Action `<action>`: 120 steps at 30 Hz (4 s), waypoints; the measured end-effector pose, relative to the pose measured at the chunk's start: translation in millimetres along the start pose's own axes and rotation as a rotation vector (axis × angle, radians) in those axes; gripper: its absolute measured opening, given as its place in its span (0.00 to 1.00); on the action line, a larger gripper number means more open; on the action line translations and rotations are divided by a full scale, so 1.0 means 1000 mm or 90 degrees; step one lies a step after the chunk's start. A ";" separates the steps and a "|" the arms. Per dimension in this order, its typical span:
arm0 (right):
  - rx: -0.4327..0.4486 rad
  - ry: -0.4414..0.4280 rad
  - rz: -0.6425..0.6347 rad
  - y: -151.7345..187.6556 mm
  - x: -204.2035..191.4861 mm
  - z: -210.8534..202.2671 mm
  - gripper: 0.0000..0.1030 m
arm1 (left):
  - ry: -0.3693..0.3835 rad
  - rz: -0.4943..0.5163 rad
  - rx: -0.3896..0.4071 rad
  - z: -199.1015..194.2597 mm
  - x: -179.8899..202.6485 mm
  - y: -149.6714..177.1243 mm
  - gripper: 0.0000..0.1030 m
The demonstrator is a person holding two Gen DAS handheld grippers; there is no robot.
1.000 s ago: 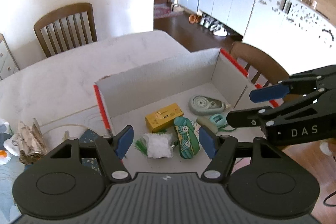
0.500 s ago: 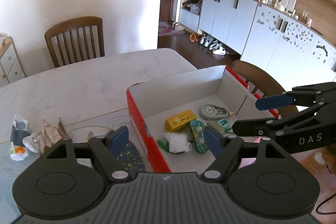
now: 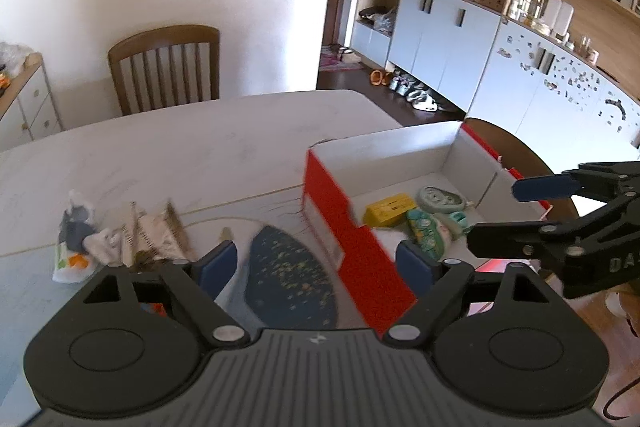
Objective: Organize objects
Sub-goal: 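Withdraw both tools from the box back over the table clutter, then grasp the red plush toy with the right tool while the left tool grasps the black bag, then carry the red plush toy with the right tool while the left tool carries the black bag into the box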
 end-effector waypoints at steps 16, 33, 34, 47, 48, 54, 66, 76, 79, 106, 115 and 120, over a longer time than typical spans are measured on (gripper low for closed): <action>0.001 -0.022 0.001 0.010 -0.067 0.031 0.99 | -0.023 -0.035 0.007 -0.017 -0.083 0.042 1.00; -0.058 -0.043 -0.020 0.006 -0.108 0.097 0.99 | -0.028 -0.085 -0.041 0.014 -0.156 0.093 1.00; -0.060 -0.045 -0.023 0.006 -0.109 0.102 0.99 | -0.036 -0.082 -0.039 0.017 -0.159 0.096 1.00; -0.145 -0.043 -0.023 0.019 -0.133 0.176 0.94 | -0.089 -0.056 -0.059 0.060 -0.181 0.127 1.00; -0.151 -0.041 -0.018 0.019 -0.133 0.181 0.94 | -0.087 -0.057 -0.061 0.062 -0.181 0.128 1.00; -0.181 -0.029 -0.023 0.023 -0.140 0.211 0.91 | -0.073 -0.073 -0.065 0.071 -0.183 0.135 1.00; -0.214 -0.021 -0.049 0.028 -0.152 0.243 0.71 | -0.105 -0.086 -0.056 0.074 -0.185 0.141 0.97; -0.212 -0.012 -0.079 0.031 -0.160 0.247 0.48 | -0.112 -0.075 -0.055 0.072 -0.180 0.141 0.62; -0.212 -0.023 -0.087 0.032 -0.164 0.246 0.36 | -0.113 -0.075 -0.055 0.071 -0.180 0.141 0.49; -0.261 -0.060 -0.035 0.065 -0.132 0.159 0.34 | -0.084 -0.048 -0.090 0.043 -0.132 0.125 0.35; -0.198 -0.079 -0.008 0.053 -0.107 0.108 0.34 | -0.079 -0.034 -0.070 0.030 -0.100 0.105 0.35; -0.159 -0.088 0.011 0.040 -0.087 0.080 0.34 | -0.077 -0.034 -0.059 0.024 -0.082 0.090 0.35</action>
Point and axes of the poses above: each gripper's, at about its wrist camera, not at the fingertips, and z roughly the way its jaws point, x to its right, y to its underside, the point moved 5 cm from there along z, roughly the way its jaws point, and after that the axes turned 5 degrees about z, right-handed, at the moved point
